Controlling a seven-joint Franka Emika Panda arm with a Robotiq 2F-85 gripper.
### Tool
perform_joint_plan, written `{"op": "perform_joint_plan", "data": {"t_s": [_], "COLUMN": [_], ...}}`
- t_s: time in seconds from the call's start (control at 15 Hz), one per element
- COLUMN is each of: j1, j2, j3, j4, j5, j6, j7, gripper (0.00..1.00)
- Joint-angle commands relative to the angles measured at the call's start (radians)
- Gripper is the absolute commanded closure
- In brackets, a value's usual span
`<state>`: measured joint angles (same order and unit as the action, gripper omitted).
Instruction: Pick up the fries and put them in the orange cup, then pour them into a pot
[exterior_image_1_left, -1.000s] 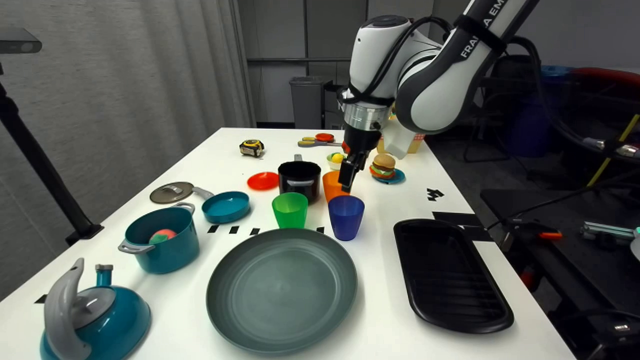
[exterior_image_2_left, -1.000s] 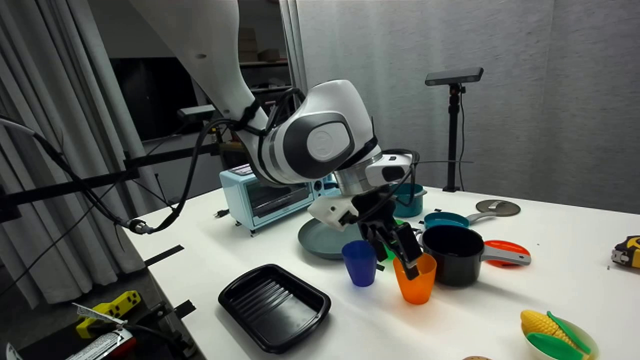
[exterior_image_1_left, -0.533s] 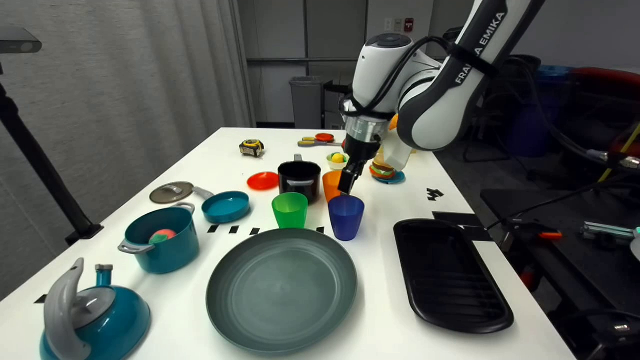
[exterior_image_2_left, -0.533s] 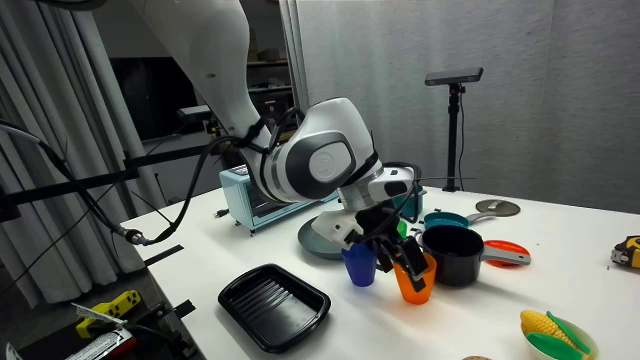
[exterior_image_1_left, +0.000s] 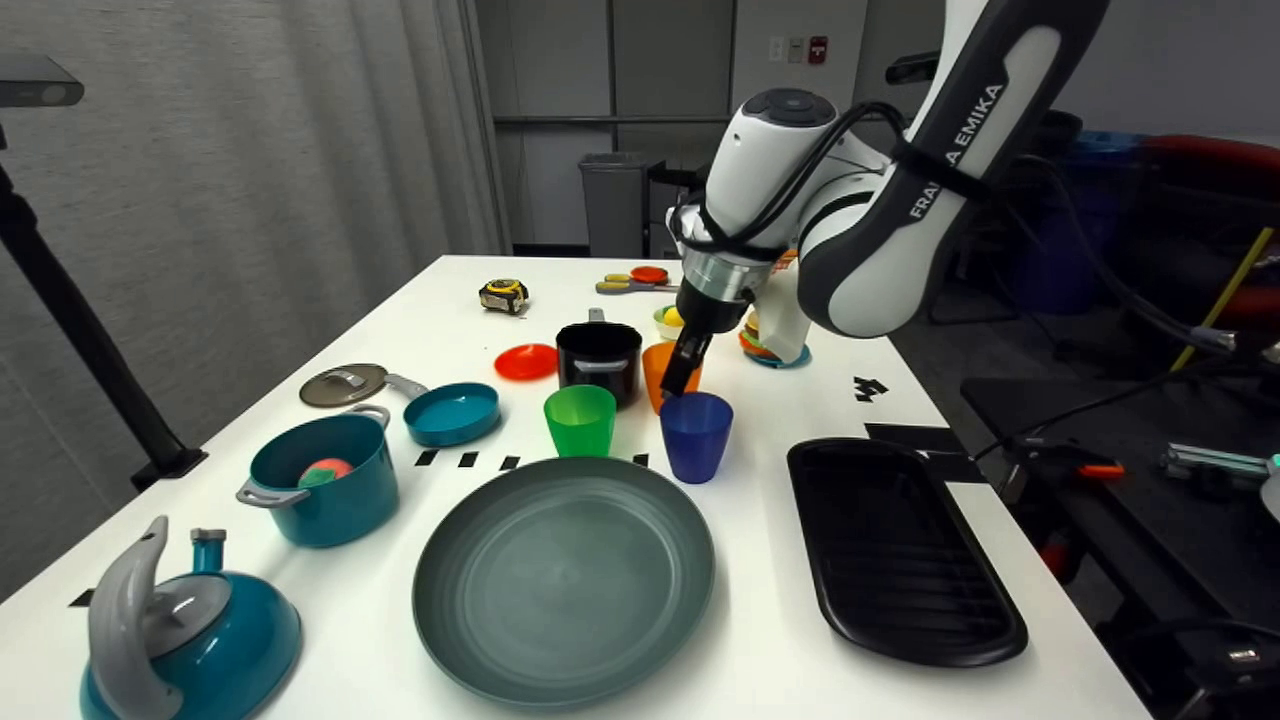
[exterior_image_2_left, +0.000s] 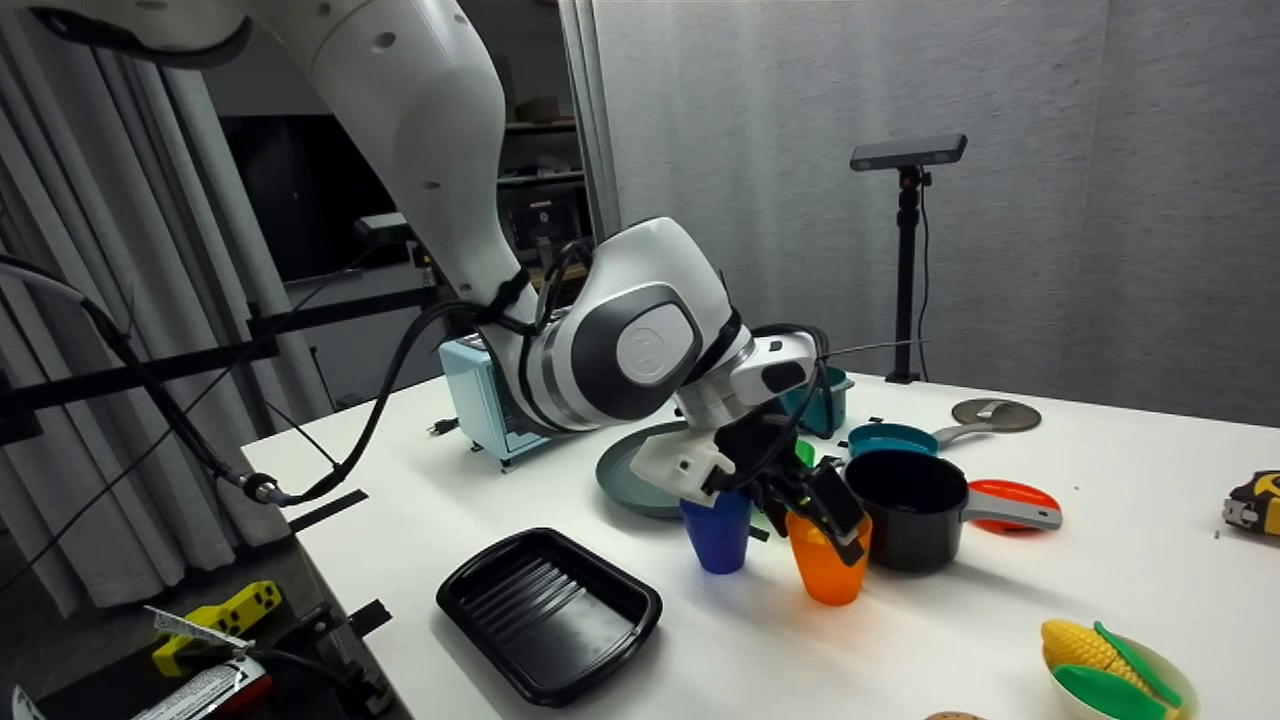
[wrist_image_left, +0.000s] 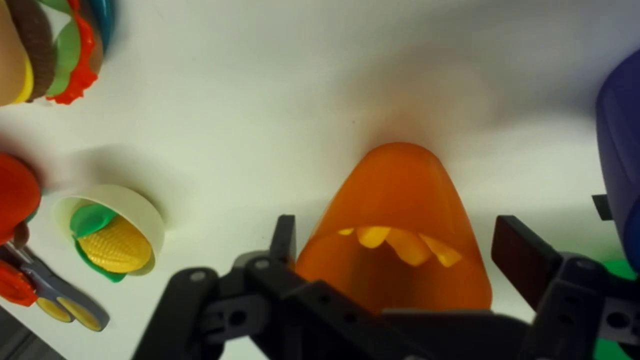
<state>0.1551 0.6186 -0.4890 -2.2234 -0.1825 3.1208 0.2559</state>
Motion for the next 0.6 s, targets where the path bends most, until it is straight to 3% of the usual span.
{"op": "perform_joint_plan", "data": {"t_s": [0.0, 0.07, 0.13, 0.27, 0.53], "j1": [0.045, 0.048, 0.050, 0.049, 0.053], "j2": [0.040, 0.042, 0.043, 0.042, 0.027], "j3": [-0.038, -0.039, -0.040, -0.038, -0.043], "j4": [0.013, 0.013, 0.013, 0.012, 0.005], "j5": [0.050, 0.061, 0.071, 0.089, 0.109], "j6": [0.047, 0.048, 0.046, 0.043, 0.035], "j7": [-0.029, -0.031, -0.032, -0.036, -0.042], "gripper": [0.01, 0.08, 0.25, 0.38, 0.44]}}
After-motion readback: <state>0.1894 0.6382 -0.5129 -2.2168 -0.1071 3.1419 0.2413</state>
